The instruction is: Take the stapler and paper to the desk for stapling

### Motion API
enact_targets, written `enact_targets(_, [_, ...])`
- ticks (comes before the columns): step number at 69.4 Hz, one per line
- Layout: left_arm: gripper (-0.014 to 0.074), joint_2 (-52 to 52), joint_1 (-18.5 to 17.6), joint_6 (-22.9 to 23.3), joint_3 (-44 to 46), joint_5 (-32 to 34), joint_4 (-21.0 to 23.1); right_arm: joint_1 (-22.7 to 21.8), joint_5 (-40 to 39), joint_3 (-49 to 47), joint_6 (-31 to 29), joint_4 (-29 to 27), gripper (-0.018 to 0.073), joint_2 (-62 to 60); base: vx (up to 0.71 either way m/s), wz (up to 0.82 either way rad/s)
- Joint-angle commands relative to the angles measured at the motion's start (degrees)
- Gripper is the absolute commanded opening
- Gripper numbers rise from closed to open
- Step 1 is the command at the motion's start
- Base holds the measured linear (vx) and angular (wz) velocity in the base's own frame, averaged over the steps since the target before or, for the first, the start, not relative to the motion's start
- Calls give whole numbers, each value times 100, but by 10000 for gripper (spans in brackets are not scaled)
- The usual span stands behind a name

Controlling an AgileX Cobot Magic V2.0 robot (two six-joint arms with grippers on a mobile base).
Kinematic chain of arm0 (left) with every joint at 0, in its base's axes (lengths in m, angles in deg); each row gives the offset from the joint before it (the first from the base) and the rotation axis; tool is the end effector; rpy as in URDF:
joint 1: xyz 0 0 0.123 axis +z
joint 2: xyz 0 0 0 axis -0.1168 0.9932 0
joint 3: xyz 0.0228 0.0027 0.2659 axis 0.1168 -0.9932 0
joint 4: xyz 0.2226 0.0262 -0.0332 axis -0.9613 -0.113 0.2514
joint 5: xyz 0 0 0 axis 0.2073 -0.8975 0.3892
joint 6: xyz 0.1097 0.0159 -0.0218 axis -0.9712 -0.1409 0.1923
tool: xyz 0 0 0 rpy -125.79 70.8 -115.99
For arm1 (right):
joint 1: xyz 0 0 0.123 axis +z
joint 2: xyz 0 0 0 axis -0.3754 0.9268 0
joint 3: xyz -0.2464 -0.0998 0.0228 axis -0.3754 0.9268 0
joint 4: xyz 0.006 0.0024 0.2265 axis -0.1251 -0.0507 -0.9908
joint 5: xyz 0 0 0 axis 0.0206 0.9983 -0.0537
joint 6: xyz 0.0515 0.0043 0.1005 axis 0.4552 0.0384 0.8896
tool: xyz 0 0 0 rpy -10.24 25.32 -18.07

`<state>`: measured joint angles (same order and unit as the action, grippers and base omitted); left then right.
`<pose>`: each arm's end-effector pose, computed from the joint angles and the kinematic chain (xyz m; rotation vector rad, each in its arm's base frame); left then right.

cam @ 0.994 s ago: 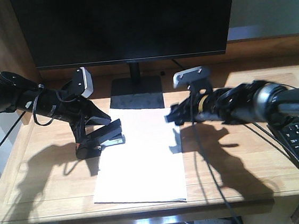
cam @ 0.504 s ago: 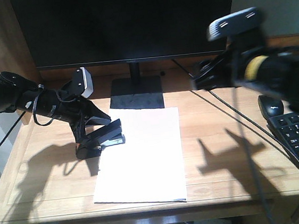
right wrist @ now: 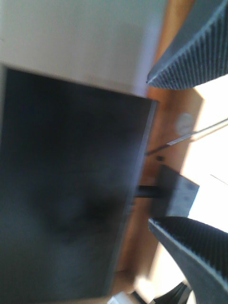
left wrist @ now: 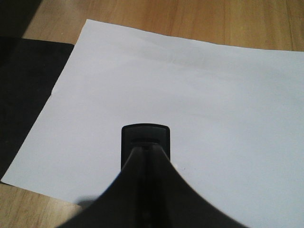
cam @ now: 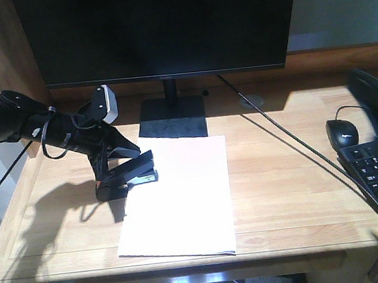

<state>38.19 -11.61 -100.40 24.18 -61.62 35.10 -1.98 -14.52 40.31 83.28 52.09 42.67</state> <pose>0.4124 -0.1175 0.1591 1.5252 1.7835 -0.6273 0.1520 0.0445 0.3371 -0.2941 1.5812 0.1172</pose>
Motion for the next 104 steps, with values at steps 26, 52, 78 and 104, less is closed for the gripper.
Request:
enact_targets(26, [-6,-339,-11,52,143,-131,326,-8,-50,2014,-38,-167,536,-2729,0,0])
enact_targets(52, [-6,-339,-11,52,143,-131,326,-8,-50,2261,-38,-148,536,-2954,0,0])
enact_targets(78, [-6,-339,-11,52,143,-131,326,-8,-50,2261,-38,-148,536,-2954,0,0])
enact_targets(104, [-6,-339,-11,52,143,-131,326,-8,-50,2261,-38,-148,536,-2954,0,0])
